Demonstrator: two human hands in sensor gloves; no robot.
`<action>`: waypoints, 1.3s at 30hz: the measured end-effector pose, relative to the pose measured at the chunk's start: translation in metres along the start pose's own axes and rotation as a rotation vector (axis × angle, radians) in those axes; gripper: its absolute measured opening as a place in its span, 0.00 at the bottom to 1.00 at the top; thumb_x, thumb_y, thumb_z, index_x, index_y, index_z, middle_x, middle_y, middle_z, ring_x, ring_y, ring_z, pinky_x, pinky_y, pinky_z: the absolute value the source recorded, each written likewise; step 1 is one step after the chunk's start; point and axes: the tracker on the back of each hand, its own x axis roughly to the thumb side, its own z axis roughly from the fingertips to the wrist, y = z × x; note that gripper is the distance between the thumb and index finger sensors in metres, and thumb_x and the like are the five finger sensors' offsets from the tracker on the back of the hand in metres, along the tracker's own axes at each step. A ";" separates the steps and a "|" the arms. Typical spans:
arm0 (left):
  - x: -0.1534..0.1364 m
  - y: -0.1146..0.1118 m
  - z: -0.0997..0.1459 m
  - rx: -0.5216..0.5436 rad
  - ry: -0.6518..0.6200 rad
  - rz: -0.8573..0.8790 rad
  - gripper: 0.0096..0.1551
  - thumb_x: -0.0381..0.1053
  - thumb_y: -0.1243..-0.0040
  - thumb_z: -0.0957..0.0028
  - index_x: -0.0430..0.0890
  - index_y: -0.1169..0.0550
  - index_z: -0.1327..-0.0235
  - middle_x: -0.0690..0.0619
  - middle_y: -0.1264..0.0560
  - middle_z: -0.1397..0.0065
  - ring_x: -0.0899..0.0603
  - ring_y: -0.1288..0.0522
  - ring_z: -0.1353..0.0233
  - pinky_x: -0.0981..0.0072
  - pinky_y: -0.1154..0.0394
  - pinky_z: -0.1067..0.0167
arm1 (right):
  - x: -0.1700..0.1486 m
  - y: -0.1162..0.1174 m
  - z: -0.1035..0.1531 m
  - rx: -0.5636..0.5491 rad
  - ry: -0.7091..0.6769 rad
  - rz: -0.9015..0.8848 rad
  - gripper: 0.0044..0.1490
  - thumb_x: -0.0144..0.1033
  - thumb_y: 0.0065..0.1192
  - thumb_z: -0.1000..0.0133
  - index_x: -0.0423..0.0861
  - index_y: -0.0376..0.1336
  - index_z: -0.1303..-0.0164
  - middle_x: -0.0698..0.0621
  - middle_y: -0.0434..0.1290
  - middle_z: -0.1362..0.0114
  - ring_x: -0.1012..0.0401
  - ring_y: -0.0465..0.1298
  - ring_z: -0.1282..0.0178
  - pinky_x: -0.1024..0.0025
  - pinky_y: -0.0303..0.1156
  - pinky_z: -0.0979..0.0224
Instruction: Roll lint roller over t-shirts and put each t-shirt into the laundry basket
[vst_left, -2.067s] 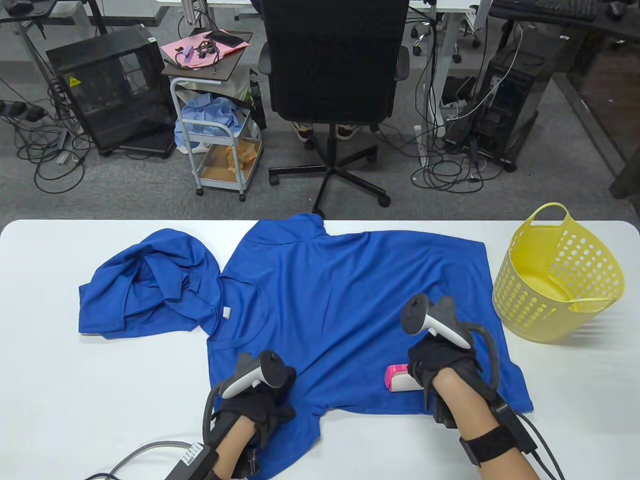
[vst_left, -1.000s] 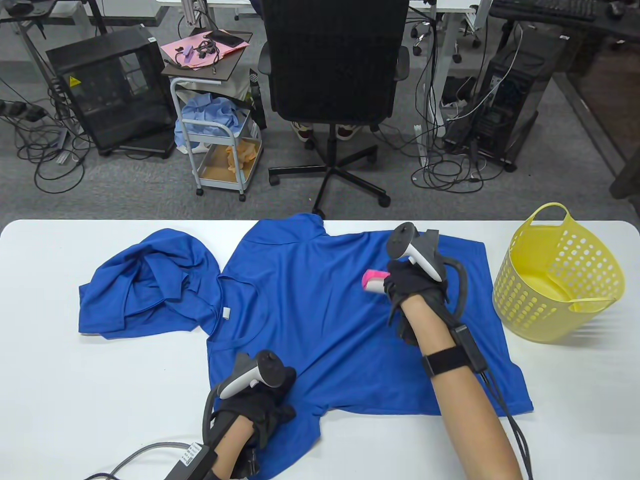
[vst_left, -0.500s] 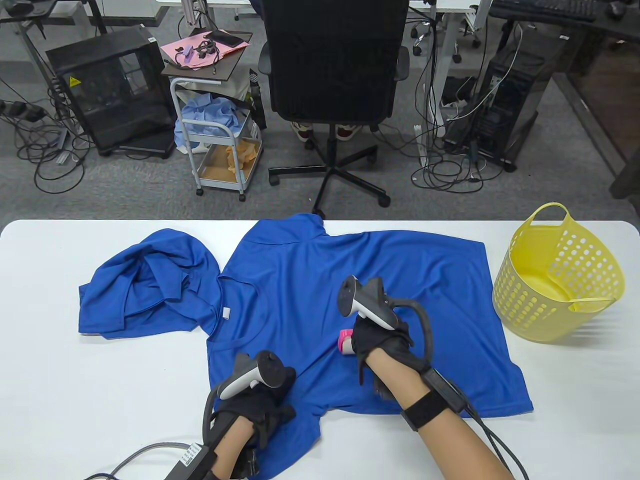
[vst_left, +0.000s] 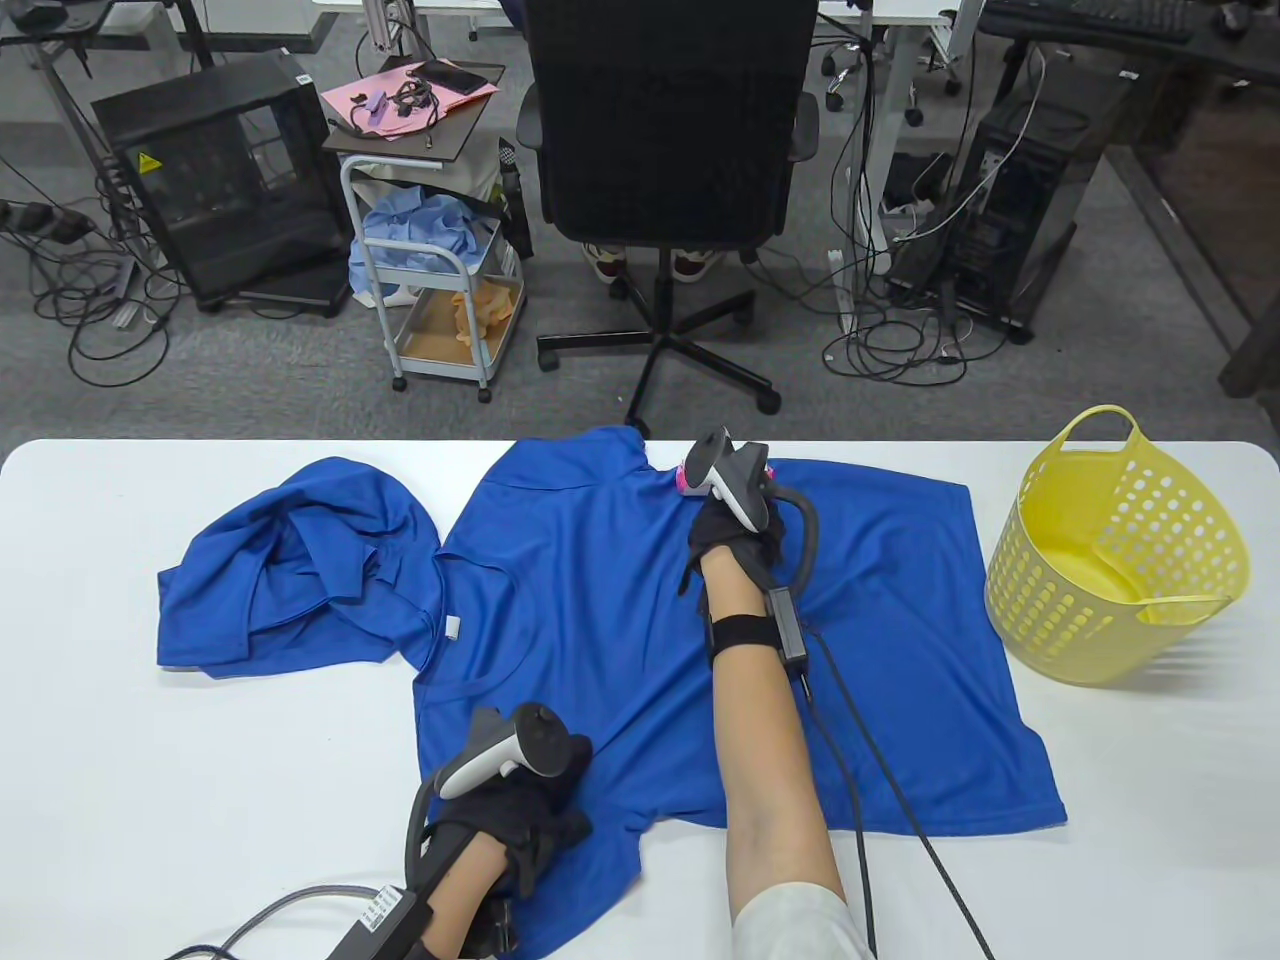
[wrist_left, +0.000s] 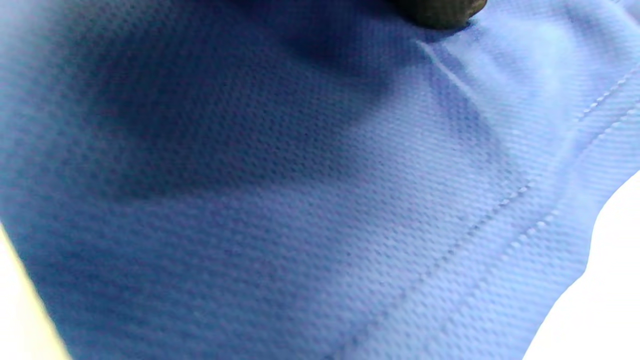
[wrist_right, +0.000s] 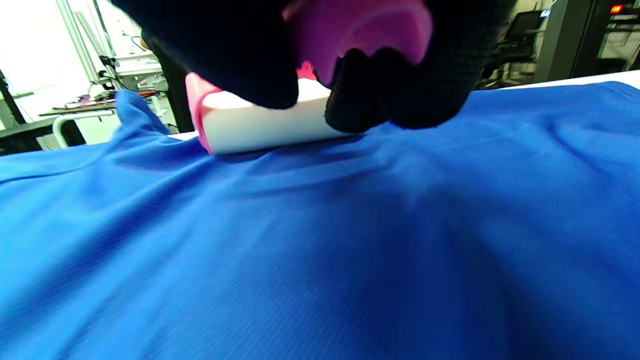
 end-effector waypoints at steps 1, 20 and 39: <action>-0.001 -0.001 -0.001 -0.008 -0.006 0.005 0.44 0.63 0.58 0.40 0.69 0.70 0.29 0.55 0.82 0.26 0.31 0.85 0.29 0.22 0.72 0.40 | -0.001 -0.001 0.002 -0.020 -0.004 -0.009 0.40 0.37 0.61 0.42 0.58 0.46 0.22 0.47 0.60 0.17 0.55 0.74 0.34 0.63 0.77 0.37; 0.001 -0.003 0.001 0.014 0.009 -0.027 0.43 0.63 0.60 0.40 0.69 0.71 0.29 0.54 0.82 0.25 0.31 0.84 0.28 0.22 0.71 0.38 | -0.003 -0.025 0.225 0.271 -0.419 0.188 0.29 0.43 0.64 0.40 0.52 0.65 0.28 0.40 0.77 0.30 0.59 0.83 0.54 0.80 0.80 0.60; 0.007 -0.006 0.004 0.014 0.049 -0.082 0.43 0.64 0.62 0.40 0.68 0.72 0.29 0.52 0.81 0.24 0.30 0.81 0.25 0.22 0.66 0.35 | 0.089 0.011 0.025 0.046 -0.098 -0.103 0.39 0.33 0.62 0.41 0.56 0.48 0.22 0.44 0.58 0.16 0.52 0.75 0.35 0.65 0.80 0.45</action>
